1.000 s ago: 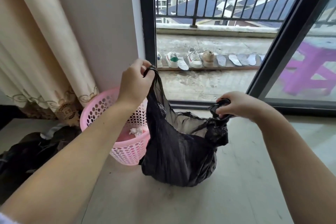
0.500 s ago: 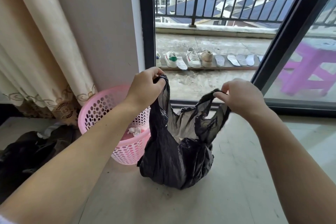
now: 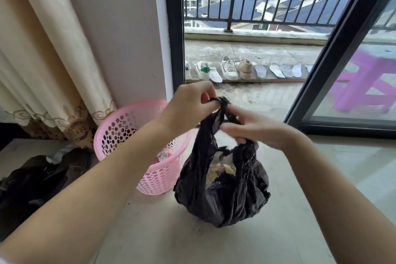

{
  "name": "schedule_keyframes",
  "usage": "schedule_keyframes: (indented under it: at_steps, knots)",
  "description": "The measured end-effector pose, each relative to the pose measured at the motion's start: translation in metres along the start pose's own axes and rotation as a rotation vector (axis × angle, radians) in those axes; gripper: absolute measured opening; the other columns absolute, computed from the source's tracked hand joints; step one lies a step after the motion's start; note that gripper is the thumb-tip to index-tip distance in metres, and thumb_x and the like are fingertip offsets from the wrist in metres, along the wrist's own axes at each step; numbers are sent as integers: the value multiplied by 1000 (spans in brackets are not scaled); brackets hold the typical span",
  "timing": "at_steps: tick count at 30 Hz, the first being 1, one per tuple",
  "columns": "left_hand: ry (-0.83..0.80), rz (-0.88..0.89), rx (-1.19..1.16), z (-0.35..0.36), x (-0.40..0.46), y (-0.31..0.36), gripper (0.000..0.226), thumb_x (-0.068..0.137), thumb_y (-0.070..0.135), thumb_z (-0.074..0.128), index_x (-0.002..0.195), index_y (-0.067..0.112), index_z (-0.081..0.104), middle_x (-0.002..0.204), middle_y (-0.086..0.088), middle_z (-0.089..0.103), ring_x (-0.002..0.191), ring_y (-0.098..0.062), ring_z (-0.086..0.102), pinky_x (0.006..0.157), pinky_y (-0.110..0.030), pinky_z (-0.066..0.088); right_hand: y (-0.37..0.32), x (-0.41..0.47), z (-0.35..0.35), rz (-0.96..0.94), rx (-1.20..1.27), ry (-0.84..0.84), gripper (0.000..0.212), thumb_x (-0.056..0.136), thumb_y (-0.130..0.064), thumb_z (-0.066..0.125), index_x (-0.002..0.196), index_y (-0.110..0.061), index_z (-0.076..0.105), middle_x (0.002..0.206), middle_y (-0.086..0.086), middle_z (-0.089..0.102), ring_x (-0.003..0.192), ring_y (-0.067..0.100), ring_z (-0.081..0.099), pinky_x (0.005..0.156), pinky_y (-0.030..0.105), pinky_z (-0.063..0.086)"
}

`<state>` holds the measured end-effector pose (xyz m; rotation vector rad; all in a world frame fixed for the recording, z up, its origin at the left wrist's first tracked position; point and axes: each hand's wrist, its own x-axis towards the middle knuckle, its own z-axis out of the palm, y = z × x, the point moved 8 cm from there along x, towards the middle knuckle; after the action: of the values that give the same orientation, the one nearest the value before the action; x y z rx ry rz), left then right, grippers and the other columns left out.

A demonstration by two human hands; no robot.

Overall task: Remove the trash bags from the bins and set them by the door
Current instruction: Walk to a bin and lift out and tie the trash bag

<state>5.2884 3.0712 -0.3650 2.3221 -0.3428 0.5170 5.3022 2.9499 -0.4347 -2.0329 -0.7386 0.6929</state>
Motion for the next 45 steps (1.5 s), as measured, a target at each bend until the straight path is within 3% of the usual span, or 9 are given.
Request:
schedule_keyframes:
  at_steps: [5, 10, 14, 19, 23, 28, 34, 39, 45]
  knots:
    - [-215, -23, -276, 40, -11, 6, 6, 86, 13, 64, 92, 14, 65, 80, 6, 65, 70, 0, 59, 74, -20, 50, -1, 21, 17, 36, 67, 140, 46, 96, -30, 46, 51, -40, 53, 39, -14, 32, 37, 4, 26, 46, 23, 24]
    - [-421, -303, -460, 66, -30, -36, 62, 85, 27, 67, 136, 37, 35, 131, 21, 42, 119, 4, 42, 108, -27, 30, 15, 18, -1, 53, 491, 200, 39, 101, -36, 33, 104, -20, 69, 54, -2, 43, 47, 10, 36, 57, 27, 34]
    - [-564, -350, -451, 98, -54, -48, 19, 86, 19, 66, 92, 37, 61, 106, 19, 56, 100, 7, 53, 97, -14, 41, 4, 12, 20, 61, 563, -39, 54, 99, -44, 29, 86, -10, 70, 58, 0, 41, 51, 12, 39, 54, 24, 32]
    - [-493, -522, -580, 100, -53, -74, 23, 90, 13, 56, 71, 10, 67, 58, 5, 56, 62, -10, 51, 61, -19, 38, 14, 7, 19, 206, 30, -96, 40, 95, -38, 44, 70, -15, 65, 54, -7, 38, 46, 8, 31, 47, 21, 24]
    - [-638, -724, -734, 124, -76, -87, 8, 91, 15, 56, 86, 10, 57, 65, -1, 54, 58, -12, 51, 59, -23, 40, 45, 9, 14, 317, -588, -94, 24, 92, -27, 48, 87, -23, 71, 70, -2, 59, 56, 12, 45, 55, 26, 33]
    - [-465, -960, -1121, 132, -83, -95, 16, 95, 3, 45, 97, 8, 61, 73, -9, 68, 55, -13, 67, 50, -23, 55, 63, 27, 19, 276, -805, 132, 20, 93, -15, 39, 105, -19, 55, 112, 6, 53, 94, 27, 54, 78, 40, 50]
    - [-410, -805, -758, 133, -86, -112, 3, 91, 17, 59, 91, 15, 62, 75, -2, 64, 62, -10, 60, 53, -21, 48, 85, 36, 59, 293, -588, -124, 52, 97, -27, 34, 147, -20, 22, 154, 3, 27, 140, 26, 27, 114, 45, 27]
    - [-294, -578, -189, 109, -66, -114, 33, 87, 19, 50, 59, 16, 35, 58, 1, 36, 58, -17, 37, 61, -31, 32, 81, 23, 33, 244, -143, -74, 29, 98, -41, 40, 119, -37, 58, 126, 3, 62, 120, 24, 54, 109, 39, 37]
    - [-937, -741, 226, 114, -132, -126, 25, 86, 22, 39, 79, 4, 55, 68, -12, 60, 53, -27, 58, 51, -25, 50, 169, -21, -4, 488, 201, 219, 29, 99, -34, 40, 115, -19, 59, 121, -3, 64, 112, 10, 56, 99, 39, 34]
